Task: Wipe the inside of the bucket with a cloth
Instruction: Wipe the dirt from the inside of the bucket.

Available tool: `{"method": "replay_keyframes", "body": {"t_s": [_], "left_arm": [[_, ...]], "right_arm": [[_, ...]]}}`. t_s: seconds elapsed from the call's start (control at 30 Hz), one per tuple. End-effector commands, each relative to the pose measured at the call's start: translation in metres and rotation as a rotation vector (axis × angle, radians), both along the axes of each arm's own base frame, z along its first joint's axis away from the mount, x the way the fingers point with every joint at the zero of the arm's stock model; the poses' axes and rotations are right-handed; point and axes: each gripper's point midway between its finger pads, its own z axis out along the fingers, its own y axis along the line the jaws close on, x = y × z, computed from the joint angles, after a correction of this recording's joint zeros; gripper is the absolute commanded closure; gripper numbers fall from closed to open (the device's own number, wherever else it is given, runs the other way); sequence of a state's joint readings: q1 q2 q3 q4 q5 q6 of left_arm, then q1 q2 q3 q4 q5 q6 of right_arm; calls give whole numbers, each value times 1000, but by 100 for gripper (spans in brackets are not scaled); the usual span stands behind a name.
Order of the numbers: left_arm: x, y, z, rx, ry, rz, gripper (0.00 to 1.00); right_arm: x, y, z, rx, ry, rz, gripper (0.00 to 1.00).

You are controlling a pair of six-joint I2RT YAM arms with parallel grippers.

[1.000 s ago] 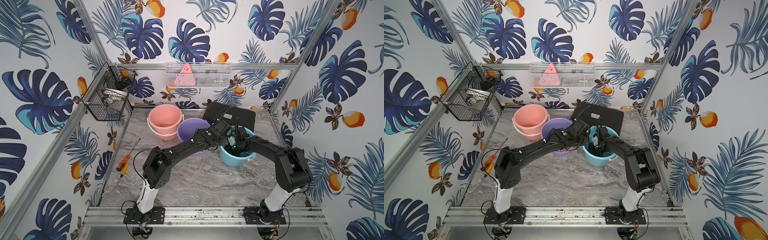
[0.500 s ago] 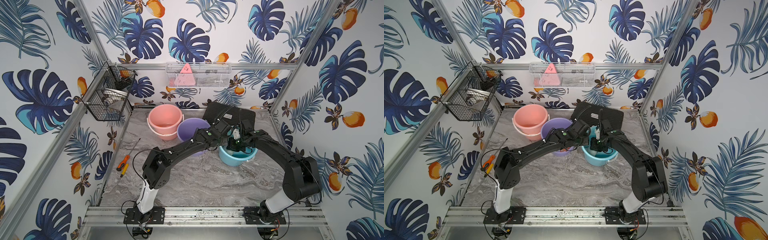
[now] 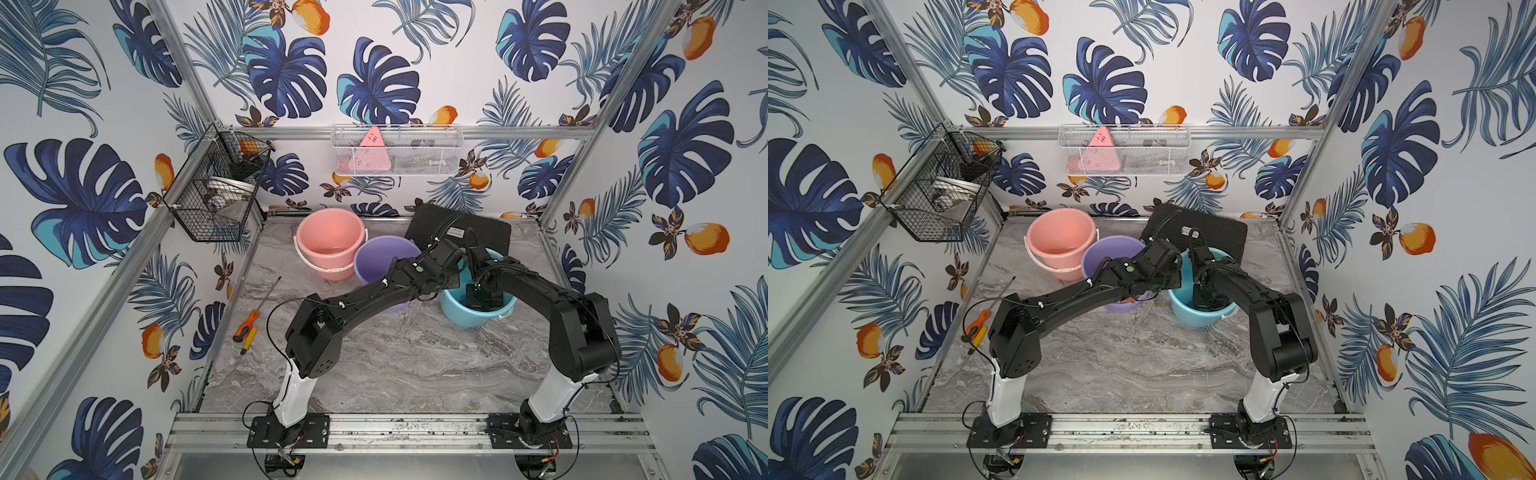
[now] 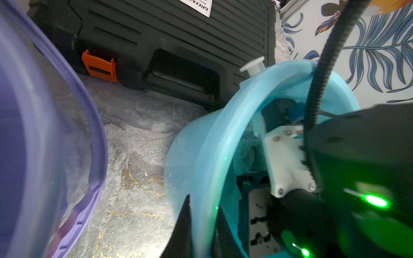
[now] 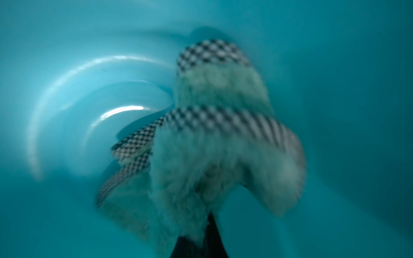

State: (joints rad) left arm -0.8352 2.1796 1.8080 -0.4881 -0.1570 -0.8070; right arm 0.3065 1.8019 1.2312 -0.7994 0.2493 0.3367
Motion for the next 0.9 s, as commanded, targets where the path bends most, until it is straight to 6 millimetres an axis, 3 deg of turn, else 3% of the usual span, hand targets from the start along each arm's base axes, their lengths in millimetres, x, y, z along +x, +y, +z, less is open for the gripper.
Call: {"method": "replay_keyframes", "body": {"t_s": [0.0, 0.1, 0.2, 0.33, 0.47, 0.73, 0.87], "left_arm": [[-23, 4, -15, 61, 82, -95, 100], [-25, 4, -20, 66, 93, -100, 100], [-25, 5, -22, 76, 98, -102, 100], [-25, 6, -24, 82, 100, -99, 100], [-26, 8, -26, 85, 106, -93, 100], [-22, 15, -21, 127, 87, -69, 100], [-16, 17, -13, 144, 60, -63, 100]], "right_arm": [[3, -14, -23, -40, 22, -90, 100], [-1, 10, -46, 96, 68, -85, 100], [2, 41, -50, 271, 69, -52, 100], [8, 92, -34, 554, 43, 50, 100], [11, 127, -1, 764, -4, 169, 100], [-5, 149, 55, 946, -68, 294, 100], [-25, 148, 57, 931, 13, 296, 100]]}}
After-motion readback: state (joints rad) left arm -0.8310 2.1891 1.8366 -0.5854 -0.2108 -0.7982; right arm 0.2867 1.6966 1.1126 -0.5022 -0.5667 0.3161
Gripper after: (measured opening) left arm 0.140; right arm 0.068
